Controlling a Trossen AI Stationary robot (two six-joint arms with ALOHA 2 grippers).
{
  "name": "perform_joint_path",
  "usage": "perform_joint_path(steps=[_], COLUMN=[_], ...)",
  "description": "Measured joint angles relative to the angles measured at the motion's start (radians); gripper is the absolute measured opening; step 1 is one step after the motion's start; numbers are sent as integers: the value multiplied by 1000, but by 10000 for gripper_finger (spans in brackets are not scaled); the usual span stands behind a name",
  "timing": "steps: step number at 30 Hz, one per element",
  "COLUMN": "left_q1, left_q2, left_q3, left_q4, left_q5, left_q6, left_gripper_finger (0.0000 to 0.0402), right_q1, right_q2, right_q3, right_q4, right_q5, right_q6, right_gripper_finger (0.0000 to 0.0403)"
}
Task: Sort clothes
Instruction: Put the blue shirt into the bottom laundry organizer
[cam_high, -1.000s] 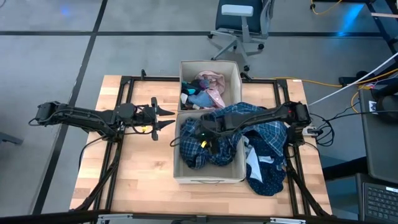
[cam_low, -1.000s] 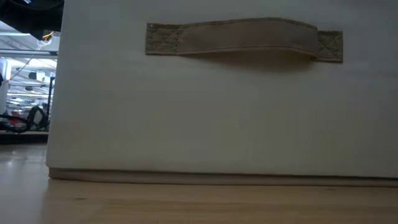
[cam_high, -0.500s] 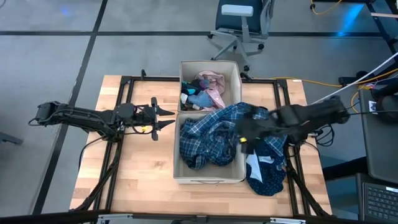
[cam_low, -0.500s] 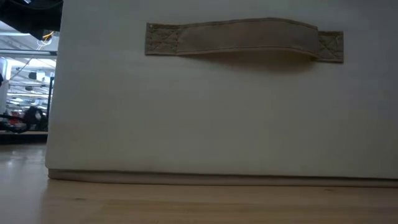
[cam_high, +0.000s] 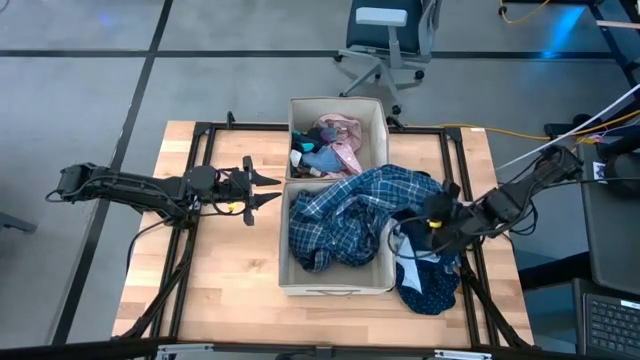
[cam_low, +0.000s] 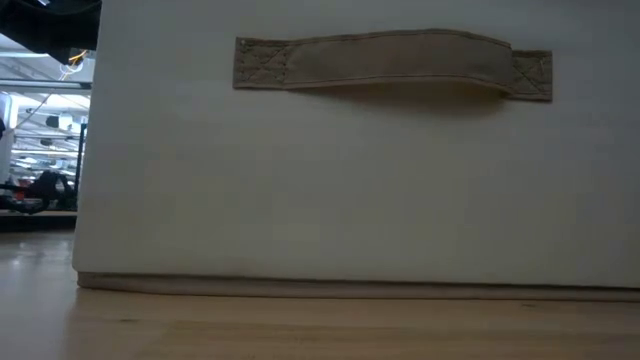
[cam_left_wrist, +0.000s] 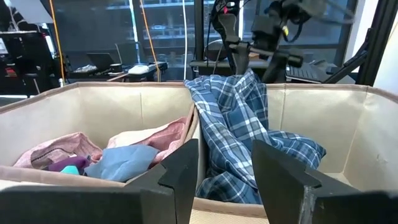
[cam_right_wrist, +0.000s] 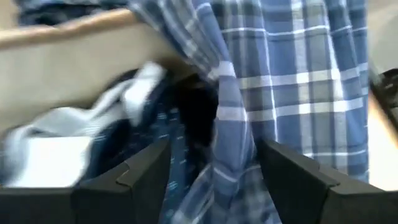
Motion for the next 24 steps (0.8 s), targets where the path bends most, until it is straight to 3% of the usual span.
perform_joint_path(steps=[5,10,16,21,24], left_q1=[0,0,0,0,0], left_q2=[0,0,0,0,0], left_q3=[0,0,0,0,0], left_q4=[0,1,5,4,-2], left_q5=[0,0,-16,-17,-17], left_q6=[0,-1,1,-1,-1], left_gripper_finger=[139,139,139,139,139], right_q1=[-3,-4,-86,-196,-245], right_q2=[4,7,9,47,71], right_q3=[-90,-174,-215,-229,-229], right_q4=[17,209,422,465,469], right_q5=[148,225,218,216,218], right_q6=[-67,-233,-401,-463,-477], right_gripper_finger=[243,243,243,241,218])
